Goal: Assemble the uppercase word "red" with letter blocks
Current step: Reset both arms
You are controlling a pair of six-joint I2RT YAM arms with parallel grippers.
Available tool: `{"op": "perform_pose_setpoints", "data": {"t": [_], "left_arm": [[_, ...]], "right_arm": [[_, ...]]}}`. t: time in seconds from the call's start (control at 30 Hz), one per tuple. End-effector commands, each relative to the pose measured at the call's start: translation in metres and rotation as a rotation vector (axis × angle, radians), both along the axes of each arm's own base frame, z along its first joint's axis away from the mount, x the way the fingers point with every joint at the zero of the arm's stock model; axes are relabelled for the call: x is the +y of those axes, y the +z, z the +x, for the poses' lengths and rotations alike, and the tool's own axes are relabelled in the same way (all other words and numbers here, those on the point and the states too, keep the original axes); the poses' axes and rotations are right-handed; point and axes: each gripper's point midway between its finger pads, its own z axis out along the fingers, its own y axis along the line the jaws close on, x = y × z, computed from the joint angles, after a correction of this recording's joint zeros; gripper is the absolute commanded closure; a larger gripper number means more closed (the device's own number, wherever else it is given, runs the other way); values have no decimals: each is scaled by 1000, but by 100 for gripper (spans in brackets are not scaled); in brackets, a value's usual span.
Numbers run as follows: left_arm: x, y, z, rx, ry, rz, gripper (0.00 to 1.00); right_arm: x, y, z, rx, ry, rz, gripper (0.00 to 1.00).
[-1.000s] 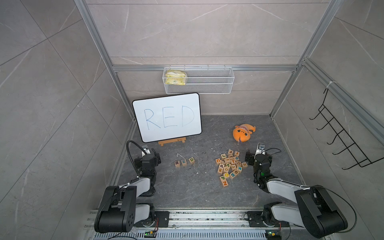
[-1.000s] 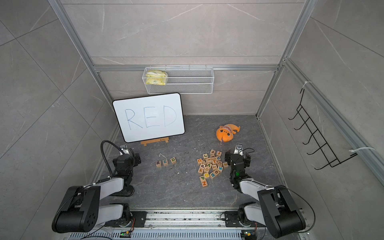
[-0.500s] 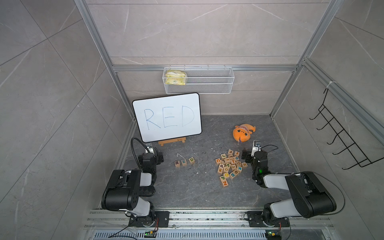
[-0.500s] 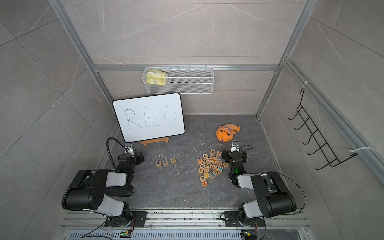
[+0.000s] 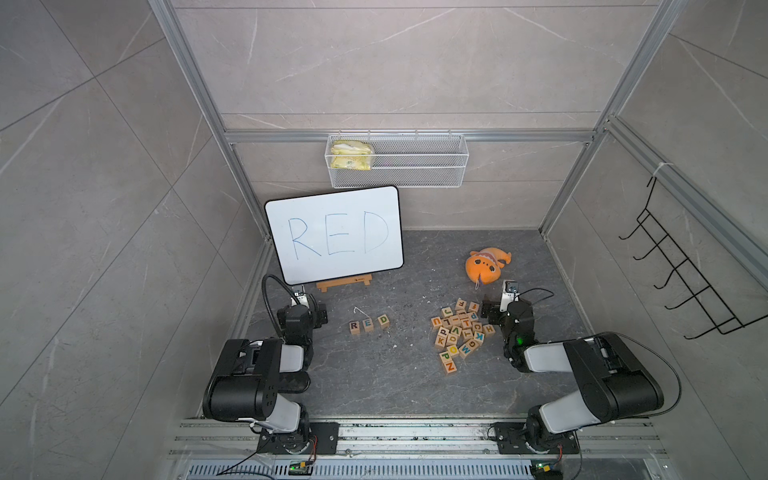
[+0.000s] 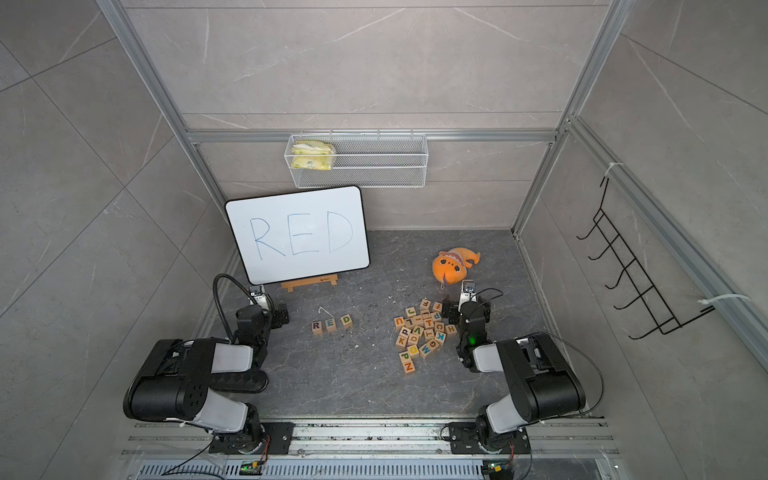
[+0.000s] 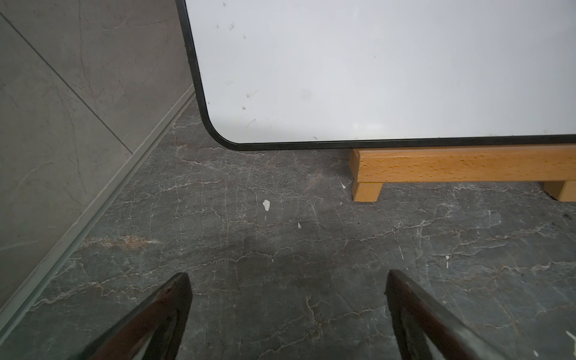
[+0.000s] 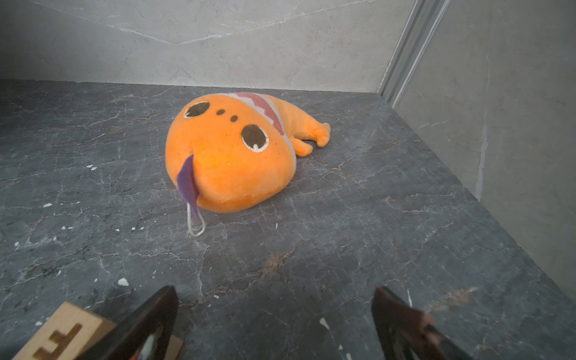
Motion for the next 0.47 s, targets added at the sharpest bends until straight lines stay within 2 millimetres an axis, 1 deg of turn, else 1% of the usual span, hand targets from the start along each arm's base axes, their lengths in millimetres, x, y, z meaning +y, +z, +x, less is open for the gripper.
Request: {"op": "perform_pose_setpoints", "data": {"t": [0.0,0.33,0.43], "left_arm": [[1,21,12,-72,-4,14,0],[1,20,12,-69,-4,14,0],[2,20,12,-70,-3,14,0]], "right_arm": [[1,9,6,-28,7,1,0],[2,9,8,-24,13,6,0],[-1,9,5,-32,5,2,0]]}}
